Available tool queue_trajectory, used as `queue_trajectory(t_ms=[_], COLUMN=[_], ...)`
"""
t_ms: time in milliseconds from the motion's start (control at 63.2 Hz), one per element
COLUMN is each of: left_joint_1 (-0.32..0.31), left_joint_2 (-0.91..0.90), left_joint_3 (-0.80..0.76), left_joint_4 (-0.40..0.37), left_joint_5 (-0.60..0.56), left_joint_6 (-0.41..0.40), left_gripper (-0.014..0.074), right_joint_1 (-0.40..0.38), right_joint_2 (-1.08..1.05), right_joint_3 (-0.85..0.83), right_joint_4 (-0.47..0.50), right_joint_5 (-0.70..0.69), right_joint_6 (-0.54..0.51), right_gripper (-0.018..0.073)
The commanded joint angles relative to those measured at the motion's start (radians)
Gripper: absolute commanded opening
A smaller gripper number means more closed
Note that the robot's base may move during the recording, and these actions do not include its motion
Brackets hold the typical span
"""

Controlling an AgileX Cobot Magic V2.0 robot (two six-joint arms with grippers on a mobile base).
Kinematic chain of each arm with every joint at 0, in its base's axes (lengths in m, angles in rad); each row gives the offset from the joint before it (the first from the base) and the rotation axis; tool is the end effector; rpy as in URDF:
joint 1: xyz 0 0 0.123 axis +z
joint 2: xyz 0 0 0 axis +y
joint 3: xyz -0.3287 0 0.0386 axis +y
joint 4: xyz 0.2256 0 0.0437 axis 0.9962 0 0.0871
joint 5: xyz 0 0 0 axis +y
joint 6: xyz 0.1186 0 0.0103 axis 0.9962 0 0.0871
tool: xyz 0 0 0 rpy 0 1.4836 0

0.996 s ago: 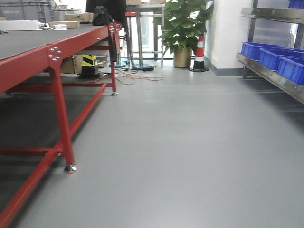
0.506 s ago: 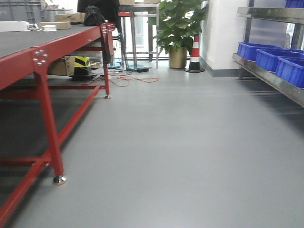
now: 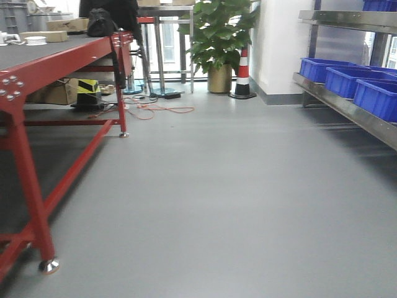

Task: Place valve from conveyor to right shelf box
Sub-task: 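Turn the base toward the steel shelf of blue boxes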

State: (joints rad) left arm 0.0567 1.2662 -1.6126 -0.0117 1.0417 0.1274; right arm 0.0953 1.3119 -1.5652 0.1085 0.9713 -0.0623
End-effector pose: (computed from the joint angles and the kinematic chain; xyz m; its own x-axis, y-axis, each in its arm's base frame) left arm 0.2330 0.0120 0.4978 -0.5720 0.0889 -0.8154 0.0211 0.9954 0.0937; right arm 0.2543 0.0350 0.4797 -0.5848 -0.0568 -0.8092 -0.1673 0.9845 0.0518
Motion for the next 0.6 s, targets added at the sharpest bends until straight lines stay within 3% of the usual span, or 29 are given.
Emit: queue_trajectory(t_ms=[0, 585], left_joint_1=[0.001, 0.001], left_joint_2=[-0.014, -0.014], left_joint_3=[-0.014, -0.014], left_joint_4=[-0.005, -0.005], left_joint_5=[-0.048, -0.107], left_joint_6=[-0.007, -0.007], left_gripper=[-0.0111, -0.0111], right_joint_1=[-0.002, -0.002], right_joint_2=[-0.018, -0.018], right_joint_3=[-0.02, -0.02], right_joint_4=[-0.004, -0.004], right_joint_5=[-0.066, -0.068], right_joint_6=[-0.009, -0.009], right_gripper=[-0.0154, -0.0154])
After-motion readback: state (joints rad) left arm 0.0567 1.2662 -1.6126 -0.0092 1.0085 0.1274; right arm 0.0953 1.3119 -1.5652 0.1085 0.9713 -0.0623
